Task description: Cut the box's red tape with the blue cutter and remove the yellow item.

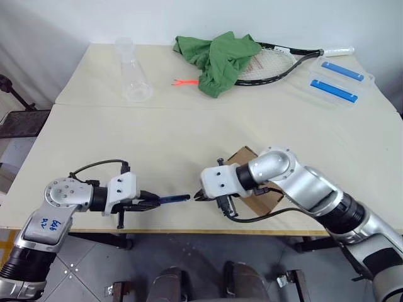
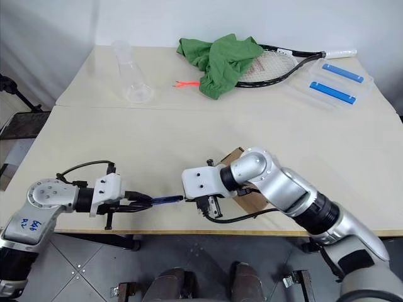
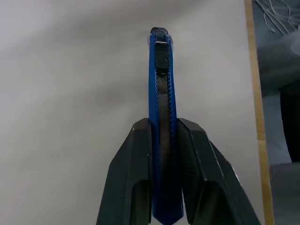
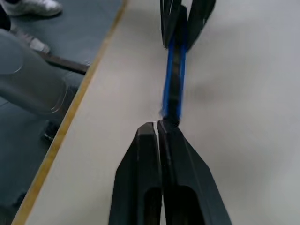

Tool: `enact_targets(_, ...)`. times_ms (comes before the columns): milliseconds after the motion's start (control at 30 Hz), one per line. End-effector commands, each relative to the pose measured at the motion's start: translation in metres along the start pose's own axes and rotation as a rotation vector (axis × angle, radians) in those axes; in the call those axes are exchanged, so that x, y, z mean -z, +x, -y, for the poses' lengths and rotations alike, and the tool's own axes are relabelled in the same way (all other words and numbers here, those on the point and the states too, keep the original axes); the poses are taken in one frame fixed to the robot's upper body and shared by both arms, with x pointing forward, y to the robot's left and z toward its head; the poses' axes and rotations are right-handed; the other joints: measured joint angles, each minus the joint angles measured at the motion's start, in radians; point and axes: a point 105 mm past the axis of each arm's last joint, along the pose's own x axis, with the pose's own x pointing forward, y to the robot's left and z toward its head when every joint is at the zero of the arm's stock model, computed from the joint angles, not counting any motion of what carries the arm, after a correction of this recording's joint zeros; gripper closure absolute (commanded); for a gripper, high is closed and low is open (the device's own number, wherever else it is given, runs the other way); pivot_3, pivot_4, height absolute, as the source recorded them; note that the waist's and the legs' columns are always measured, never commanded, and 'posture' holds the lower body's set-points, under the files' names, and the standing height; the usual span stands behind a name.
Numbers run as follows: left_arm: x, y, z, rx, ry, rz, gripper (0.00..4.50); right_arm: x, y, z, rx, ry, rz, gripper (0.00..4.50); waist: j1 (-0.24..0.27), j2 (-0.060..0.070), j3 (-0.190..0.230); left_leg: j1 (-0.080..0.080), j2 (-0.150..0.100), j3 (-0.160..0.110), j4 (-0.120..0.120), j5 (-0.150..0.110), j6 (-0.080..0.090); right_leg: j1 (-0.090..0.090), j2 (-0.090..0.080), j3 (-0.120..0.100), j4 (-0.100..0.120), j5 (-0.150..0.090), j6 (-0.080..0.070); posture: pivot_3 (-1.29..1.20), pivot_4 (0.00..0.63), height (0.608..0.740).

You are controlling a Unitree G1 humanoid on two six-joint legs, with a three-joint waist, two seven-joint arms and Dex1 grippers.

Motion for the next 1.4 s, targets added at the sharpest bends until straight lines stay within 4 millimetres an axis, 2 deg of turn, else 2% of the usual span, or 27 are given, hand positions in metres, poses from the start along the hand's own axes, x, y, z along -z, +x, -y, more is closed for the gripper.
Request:
enact_targets(33,-0.005,0.005,0.007,0.033,0.044,-0.019,4.07,0.005,0.006,0.007,0.035,-0.048,-0.021,4.46,0.001,0.0,0.0,0.0,0.0,0.0,0.0,0.0,0.0,0.0,0.0,0.0,0.0,0.0,0.0,0.0,0.15,0.74)
enact_targets(567,-0.005,0.016,0.007,0.072,0.008,-0.05,4.07,0.002,0.02,-0.009,-0.041,-0.044,0.028,4.46,0.0,0.0,0.0,0.0,0.001,0.0,0.0,0.0,0.0,0.0,0.001,0.0,0.001,-0.001,-0.001,0.0,0.15,0.74)
enact_targets(833,-0.007,0.017,0.008,0.083,0.013,-0.036,4.07,0.013,0.03,-0.005,-0.014,-0.027,0.009,4.46,0.0,0.0,0.0,0.001,0.001,0.0,0.0,0.0,0.0,0.0,0.001,0.0,0.001,-0.001,-0.001,0.0,0.15,0.74)
enact_targets(933,-0.007,0.016,0.009,0.09,0.013,-0.038,4.07,0.01,0.029,-0.002,-0.009,-0.02,0.028,4.46,0.0,0.0,0.0,0.001,0.001,0.0,0.0,0.0,0.0,0.0,0.001,0.0,0.002,-0.001,-0.002,0.0,0.15,0.74)
enact_targets(1200,-0.009,0.018,0.013,0.096,0.016,-0.031,4.07,0.002,0.05,0.001,-0.028,-0.025,0.076,4.46,-0.002,0.0,0.0,0.002,0.001,0.0,0.0,0.0,-0.001,0.0,0.001,0.0,0.004,-0.001,-0.002,0.0,0.15,0.74)
enact_targets(1400,-0.009,0.018,0.013,0.084,0.014,-0.028,4.07,-0.004,0.056,0.005,-0.023,-0.028,0.104,4.46,-0.004,0.0,0.0,0.003,0.001,0.0,0.0,0.0,-0.001,0.0,0.001,0.001,0.004,-0.002,-0.003,0.0,0.15,0.74)
